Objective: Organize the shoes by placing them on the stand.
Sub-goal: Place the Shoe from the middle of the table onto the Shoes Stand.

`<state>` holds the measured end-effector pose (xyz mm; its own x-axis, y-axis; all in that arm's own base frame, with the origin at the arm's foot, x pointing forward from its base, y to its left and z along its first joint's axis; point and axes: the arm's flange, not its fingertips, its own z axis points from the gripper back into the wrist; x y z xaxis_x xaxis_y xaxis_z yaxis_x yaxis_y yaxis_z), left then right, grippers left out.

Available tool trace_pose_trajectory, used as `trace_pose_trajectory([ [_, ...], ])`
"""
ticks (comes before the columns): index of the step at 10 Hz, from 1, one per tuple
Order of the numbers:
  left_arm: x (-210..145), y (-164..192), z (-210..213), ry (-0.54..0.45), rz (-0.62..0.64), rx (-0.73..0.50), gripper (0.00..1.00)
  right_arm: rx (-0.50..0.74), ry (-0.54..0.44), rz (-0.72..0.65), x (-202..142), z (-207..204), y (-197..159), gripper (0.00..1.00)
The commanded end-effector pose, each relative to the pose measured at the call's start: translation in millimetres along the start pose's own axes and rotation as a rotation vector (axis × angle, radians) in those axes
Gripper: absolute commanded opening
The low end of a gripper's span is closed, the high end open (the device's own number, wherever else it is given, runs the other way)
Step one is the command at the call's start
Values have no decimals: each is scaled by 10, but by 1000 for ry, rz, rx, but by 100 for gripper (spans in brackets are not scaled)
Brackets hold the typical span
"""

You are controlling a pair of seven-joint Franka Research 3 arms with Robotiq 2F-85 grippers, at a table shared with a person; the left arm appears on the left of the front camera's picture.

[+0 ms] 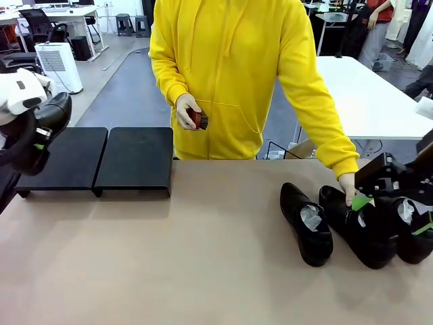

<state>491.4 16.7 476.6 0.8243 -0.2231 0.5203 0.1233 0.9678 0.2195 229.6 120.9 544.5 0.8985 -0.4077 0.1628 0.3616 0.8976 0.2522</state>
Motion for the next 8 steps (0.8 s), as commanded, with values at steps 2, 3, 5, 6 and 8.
trace_pose_trajectory([
  [2,-27,147,-230,-27,3,-13,0,15,2,11,34,-18,33,100],
  [3,-36,153,-287,-3,8,20,0,15,2,11,34,-18,33,100],
  [5,-57,219,-316,12,38,78,0,15,2,11,34,-18,33,100],
  [6,-62,257,-346,20,49,106,0,15,2,11,34,-18,33,100],
  [8,-46,275,-440,-13,84,113,0,15,2,11,34,-18,33,100],
])
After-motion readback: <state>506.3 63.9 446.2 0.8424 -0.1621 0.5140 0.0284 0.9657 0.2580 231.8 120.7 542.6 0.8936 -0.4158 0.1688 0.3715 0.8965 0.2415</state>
